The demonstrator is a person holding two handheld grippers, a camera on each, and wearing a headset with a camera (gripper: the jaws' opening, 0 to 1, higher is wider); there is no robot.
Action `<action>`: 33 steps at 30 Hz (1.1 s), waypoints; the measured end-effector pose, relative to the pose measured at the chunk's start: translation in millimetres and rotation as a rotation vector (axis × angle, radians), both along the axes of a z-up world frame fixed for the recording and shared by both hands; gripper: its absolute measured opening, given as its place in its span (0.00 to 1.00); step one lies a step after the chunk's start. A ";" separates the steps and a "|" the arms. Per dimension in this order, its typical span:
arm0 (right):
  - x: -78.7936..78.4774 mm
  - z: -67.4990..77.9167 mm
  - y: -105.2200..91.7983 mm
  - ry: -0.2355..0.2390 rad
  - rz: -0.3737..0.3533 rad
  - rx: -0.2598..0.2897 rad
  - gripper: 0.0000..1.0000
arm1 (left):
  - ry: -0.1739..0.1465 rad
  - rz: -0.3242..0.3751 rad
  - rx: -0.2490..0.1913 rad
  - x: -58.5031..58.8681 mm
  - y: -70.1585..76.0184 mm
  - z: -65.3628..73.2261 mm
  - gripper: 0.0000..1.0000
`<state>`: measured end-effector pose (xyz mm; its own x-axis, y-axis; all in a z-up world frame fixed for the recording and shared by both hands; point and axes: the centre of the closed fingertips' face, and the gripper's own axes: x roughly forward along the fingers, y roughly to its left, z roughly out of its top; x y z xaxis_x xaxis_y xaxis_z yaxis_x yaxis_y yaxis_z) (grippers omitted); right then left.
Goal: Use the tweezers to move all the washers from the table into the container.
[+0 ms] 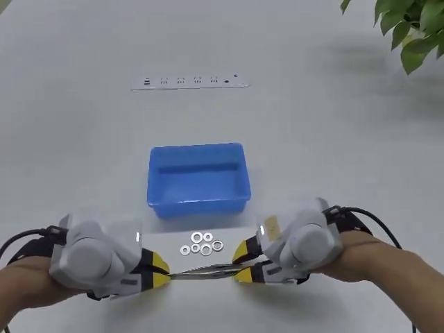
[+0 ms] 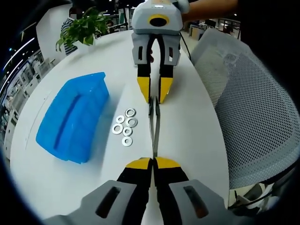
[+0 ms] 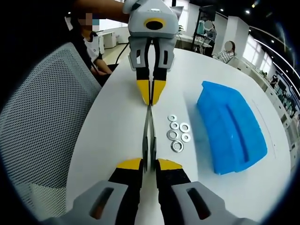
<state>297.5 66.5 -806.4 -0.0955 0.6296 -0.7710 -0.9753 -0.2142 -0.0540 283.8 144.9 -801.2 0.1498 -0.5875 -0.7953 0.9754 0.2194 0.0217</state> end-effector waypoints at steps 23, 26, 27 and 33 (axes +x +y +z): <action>-7.3 3.6 19.3 -0.020 0.020 0.015 0.15 | -0.047 -0.032 -0.018 -4.9 -12.2 47.1 0.06; -8.4 3.8 21.7 -0.025 0.027 0.015 0.14 | -0.055 -0.032 -0.020 -4.4 -14.3 54.8 0.06; -9.0 4.4 22.2 -0.025 0.029 0.016 0.14 | -0.054 -0.033 -0.019 -4.6 -14.5 56.7 0.06; -9.8 10.0 27.0 -0.027 0.024 0.039 0.13 | -0.068 -0.047 -0.035 -4.0 -18.1 76.0 0.06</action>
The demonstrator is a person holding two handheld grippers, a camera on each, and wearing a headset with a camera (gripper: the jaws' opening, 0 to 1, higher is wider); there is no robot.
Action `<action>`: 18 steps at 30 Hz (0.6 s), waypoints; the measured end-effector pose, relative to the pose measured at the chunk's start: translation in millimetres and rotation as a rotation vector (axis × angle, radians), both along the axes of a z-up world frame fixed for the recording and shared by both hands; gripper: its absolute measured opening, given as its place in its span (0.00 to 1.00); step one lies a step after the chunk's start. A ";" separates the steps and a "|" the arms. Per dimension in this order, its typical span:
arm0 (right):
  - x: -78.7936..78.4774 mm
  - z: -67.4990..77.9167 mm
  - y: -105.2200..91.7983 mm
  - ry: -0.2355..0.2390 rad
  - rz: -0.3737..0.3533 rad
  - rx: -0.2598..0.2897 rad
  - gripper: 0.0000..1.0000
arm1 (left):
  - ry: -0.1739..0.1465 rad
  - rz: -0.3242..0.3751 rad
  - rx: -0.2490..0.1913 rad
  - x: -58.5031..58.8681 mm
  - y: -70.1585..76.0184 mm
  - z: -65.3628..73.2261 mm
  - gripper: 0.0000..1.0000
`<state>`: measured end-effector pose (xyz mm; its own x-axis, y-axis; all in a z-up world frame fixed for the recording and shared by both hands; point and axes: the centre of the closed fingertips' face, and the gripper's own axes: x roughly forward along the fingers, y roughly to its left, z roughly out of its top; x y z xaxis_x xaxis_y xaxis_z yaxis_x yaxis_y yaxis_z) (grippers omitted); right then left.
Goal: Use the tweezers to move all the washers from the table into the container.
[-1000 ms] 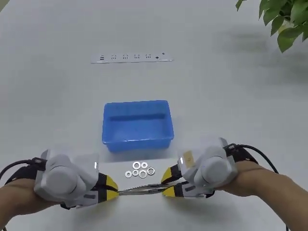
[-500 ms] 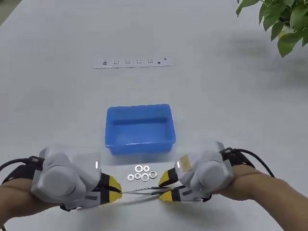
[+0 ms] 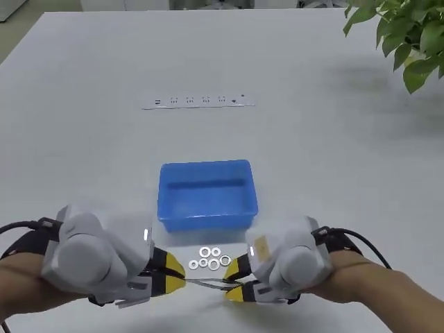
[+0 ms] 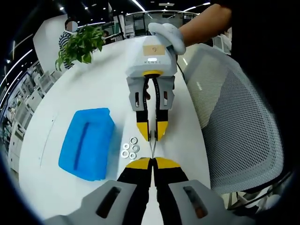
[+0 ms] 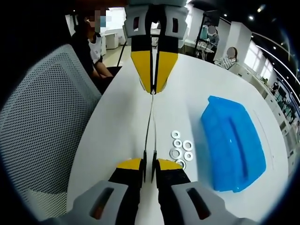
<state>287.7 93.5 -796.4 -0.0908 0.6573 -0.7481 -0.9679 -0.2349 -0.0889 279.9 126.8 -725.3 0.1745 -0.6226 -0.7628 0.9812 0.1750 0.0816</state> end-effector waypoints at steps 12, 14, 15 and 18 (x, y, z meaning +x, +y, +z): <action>-2.5 8.7 12.9 0.022 -0.031 0.048 0.13 | -0.019 -0.031 -0.057 2.9 -15.7 28.9 0.06; -2.9 9.8 14.8 0.026 -0.037 0.056 0.13 | -0.019 -0.034 -0.069 3.1 -17.8 30.7 0.05; -3.3 10.1 15.6 0.028 -0.038 0.059 0.13 | -0.017 -0.035 -0.076 3.1 -18.8 31.0 0.05; -4.3 10.0 17.1 0.032 -0.043 0.063 0.13 | -0.015 -0.039 -0.081 2.5 -20.8 31.6 0.05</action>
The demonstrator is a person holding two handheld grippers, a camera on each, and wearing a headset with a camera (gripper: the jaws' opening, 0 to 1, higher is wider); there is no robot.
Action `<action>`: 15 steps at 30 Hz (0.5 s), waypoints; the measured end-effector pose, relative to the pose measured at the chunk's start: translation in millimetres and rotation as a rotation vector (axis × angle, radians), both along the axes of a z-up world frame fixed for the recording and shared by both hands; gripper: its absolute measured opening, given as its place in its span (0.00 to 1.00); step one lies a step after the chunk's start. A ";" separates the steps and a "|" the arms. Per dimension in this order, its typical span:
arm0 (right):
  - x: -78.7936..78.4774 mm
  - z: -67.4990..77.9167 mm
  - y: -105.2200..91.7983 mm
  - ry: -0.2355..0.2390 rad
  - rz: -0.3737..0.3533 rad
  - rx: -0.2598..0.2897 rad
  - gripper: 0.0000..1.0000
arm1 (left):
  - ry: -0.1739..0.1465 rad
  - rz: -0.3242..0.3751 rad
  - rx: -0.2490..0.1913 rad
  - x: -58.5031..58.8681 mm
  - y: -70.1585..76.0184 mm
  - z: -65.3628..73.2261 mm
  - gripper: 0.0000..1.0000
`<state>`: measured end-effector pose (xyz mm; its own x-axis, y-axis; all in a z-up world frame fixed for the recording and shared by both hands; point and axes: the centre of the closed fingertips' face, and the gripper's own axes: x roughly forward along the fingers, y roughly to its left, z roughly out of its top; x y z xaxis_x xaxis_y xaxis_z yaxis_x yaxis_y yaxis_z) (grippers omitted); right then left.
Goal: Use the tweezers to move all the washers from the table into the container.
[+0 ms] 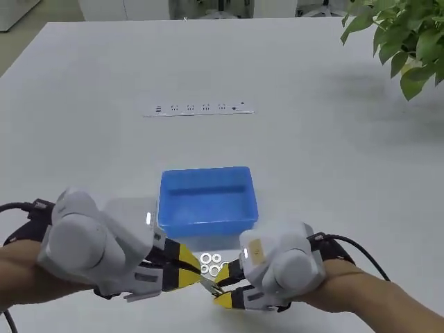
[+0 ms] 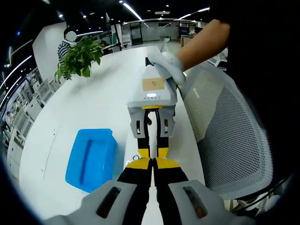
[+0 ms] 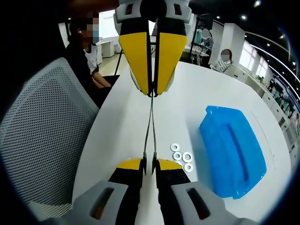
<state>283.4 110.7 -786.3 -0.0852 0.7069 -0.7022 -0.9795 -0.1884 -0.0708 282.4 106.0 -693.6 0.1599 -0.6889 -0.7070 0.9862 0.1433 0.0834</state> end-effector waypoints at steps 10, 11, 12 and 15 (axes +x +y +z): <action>-1.9 1.0 1.5 0.012 -0.012 0.015 0.13 | -0.002 -0.009 -0.063 -0.4 -11.6 3.9 0.06; -2.0 0.9 1.3 0.013 -0.013 0.015 0.13 | -0.001 -0.011 -0.071 -0.6 -12.9 4.2 0.06; -2.0 0.9 1.1 0.013 -0.014 0.015 0.13 | -0.003 -0.011 -0.078 -0.3 -14.3 4.6 0.06; -2.3 1.0 0.6 0.015 -0.016 0.019 0.13 | 0.000 -0.016 -0.097 -0.7 -17.8 5.2 0.06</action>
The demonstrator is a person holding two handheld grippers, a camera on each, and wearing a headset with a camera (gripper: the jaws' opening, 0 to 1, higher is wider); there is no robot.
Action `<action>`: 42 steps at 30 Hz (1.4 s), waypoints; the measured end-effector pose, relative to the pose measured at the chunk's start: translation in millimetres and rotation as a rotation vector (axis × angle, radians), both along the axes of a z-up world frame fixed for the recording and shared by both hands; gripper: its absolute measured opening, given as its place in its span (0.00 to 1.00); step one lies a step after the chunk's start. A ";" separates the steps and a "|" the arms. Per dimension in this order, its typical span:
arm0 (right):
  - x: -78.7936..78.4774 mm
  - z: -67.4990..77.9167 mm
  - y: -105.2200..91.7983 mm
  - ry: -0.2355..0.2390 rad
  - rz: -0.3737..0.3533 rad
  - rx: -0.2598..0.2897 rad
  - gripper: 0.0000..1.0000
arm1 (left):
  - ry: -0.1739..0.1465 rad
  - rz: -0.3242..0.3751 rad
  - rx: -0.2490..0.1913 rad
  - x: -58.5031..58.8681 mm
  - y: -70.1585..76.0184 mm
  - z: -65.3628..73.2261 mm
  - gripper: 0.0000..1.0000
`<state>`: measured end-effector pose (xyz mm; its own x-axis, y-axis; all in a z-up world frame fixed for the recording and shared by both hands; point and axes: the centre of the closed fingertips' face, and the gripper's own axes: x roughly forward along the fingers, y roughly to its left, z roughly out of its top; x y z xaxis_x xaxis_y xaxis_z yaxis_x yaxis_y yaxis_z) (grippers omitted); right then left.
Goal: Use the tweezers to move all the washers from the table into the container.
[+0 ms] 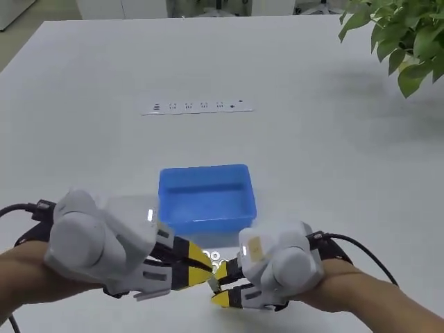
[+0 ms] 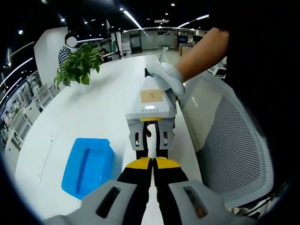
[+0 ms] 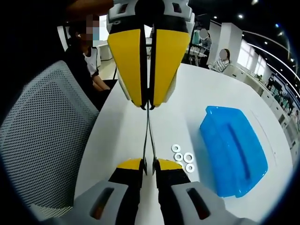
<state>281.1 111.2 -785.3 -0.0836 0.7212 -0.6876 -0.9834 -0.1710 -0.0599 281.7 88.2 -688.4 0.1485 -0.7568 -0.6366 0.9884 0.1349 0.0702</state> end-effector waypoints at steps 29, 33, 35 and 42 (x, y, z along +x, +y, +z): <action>9.5 9.3 -15.5 0.021 -0.085 0.011 0.29 | 0.013 0.001 -0.017 4.1 -7.2 1.8 0.05; 15.7 12.0 -22.1 0.026 -0.131 0.012 0.33 | 0.007 0.000 -0.015 5.2 -6.6 2.8 0.05; 19.1 14.9 -25.2 0.025 -0.153 0.021 0.35 | 0.005 0.002 -0.018 6.4 -6.6 3.8 0.05; 32.0 21.4 -36.9 0.033 -0.237 0.041 0.42 | -0.002 0.004 -0.023 11.3 -7.0 6.7 0.05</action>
<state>313.1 74.4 -763.9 0.0694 0.7509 -0.6568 -0.9973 0.0668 -0.0290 293.0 81.3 -681.7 0.1528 -0.7704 -0.6190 0.9877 0.1405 0.0690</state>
